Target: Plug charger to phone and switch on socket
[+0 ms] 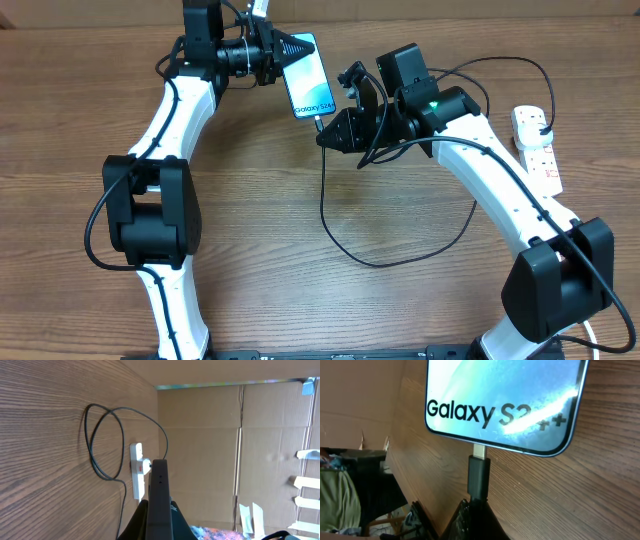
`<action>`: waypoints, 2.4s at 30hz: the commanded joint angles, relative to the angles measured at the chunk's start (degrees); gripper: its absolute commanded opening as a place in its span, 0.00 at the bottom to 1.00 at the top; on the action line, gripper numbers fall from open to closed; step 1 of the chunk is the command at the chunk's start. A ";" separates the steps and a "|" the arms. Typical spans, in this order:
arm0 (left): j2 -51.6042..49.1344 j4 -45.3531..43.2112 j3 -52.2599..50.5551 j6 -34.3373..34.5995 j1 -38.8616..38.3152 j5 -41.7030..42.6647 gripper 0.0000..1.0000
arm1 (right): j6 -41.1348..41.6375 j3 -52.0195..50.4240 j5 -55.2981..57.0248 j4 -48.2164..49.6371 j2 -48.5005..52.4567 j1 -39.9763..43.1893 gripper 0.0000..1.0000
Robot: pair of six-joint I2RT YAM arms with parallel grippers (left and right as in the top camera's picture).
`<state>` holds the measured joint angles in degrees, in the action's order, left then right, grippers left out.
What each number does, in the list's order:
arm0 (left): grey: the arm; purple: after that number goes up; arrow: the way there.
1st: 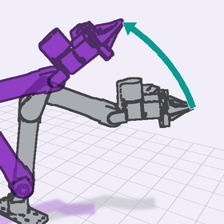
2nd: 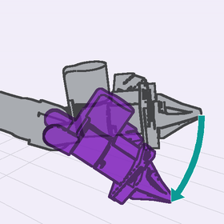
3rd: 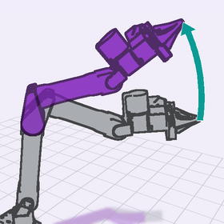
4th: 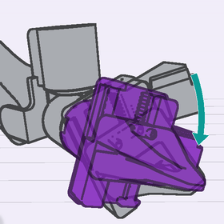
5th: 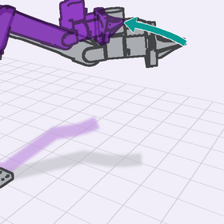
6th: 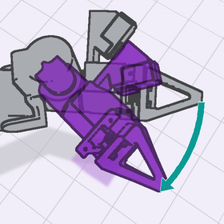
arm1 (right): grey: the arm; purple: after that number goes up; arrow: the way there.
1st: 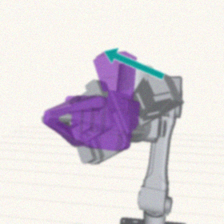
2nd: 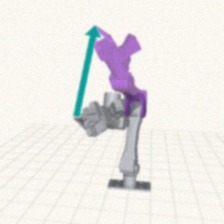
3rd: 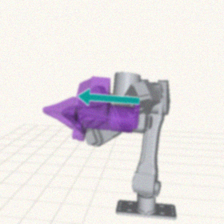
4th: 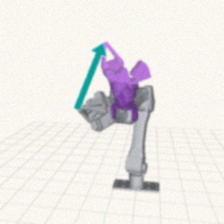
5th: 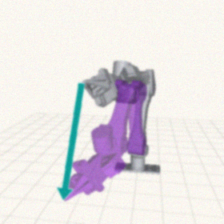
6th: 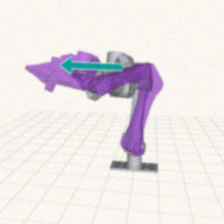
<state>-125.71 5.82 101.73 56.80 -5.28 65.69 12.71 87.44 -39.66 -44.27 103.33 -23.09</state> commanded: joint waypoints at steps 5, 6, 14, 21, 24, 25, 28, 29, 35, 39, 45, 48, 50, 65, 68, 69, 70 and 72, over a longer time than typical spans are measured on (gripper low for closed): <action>0.37 0.11 0.52 0.00 -1.07 5.09 0.04 | 4.94 1.53 5.55 1.84 -2.08 0.35 0.04; 0.37 0.11 0.52 0.02 -1.07 5.09 0.04 | 5.31 1.53 5.53 1.90 -2.05 0.35 0.04; 0.37 0.11 0.52 0.02 -1.14 5.42 0.04 | 7.39 1.53 4.87 4.13 -2.05 0.35 0.04; 0.37 -0.09 0.52 0.00 -1.14 6.36 0.04 | 8.76 1.53 3.58 6.58 -2.08 0.39 0.04; 0.37 -0.11 0.52 0.00 -1.14 7.30 0.04 | 9.62 1.53 3.61 6.75 -2.05 0.96 0.04; 0.37 -0.13 0.52 0.00 -1.14 7.50 0.04 | 9.90 1.53 3.58 6.78 -2.08 1.25 0.04; 0.37 -0.11 0.52 0.33 -1.14 8.81 0.04 | 10.01 1.53 3.58 6.75 -2.05 2.12 0.04; 0.37 -0.11 0.52 0.74 -1.14 9.18 0.04 | 10.01 1.53 3.61 6.75 -2.05 2.29 0.04; 0.37 -0.13 0.52 3.23 -1.14 10.38 0.04 | 10.01 1.53 4.04 6.80 -2.05 2.67 0.04; 0.37 -0.13 0.52 3.26 -1.31 11.58 0.04 | 10.03 1.53 4.02 7.28 -2.05 2.67 0.04; 0.37 -0.15 0.52 3.21 -1.62 13.40 0.04 | 10.05 1.53 4.02 9.33 -2.05 2.67 0.04; 0.37 -0.22 0.52 3.21 -1.62 13.40 0.04 | 10.03 1.53 4.02 9.44 -2.05 2.67 0.04; 0.37 -0.33 0.52 3.19 -1.62 13.35 0.04 | 10.01 1.53 4.02 9.25 -2.03 2.67 0.04; 0.37 -0.46 0.52 -8.59 -1.33 6.67 0.04 | 6.29 1.53 4.52 4.48 -2.03 2.67 0.50; 0.37 0.61 0.52 -13.49 -1.36 4.52 0.04 | 6.32 1.53 6.49 3.98 -2.03 2.67 0.56; 0.37 1.14 0.52 -14.80 -1.36 3.91 0.04 | 6.32 1.53 7.13 3.74 -2.03 2.67 0.56; 0.37 2.19 0.52 -16.33 -1.33 2.75 0.04 | 6.32 1.53 7.80 3.41 -2.03 2.67 0.57; 0.37 5.07 0.52 -19.61 -1.36 -0.24 0.04 | 6.32 1.53 9.51 2.49 -2.03 2.67 0.59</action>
<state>-125.71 8.75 101.71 45.10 -6.57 68.71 19.51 87.44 -33.74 -41.10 103.11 -20.49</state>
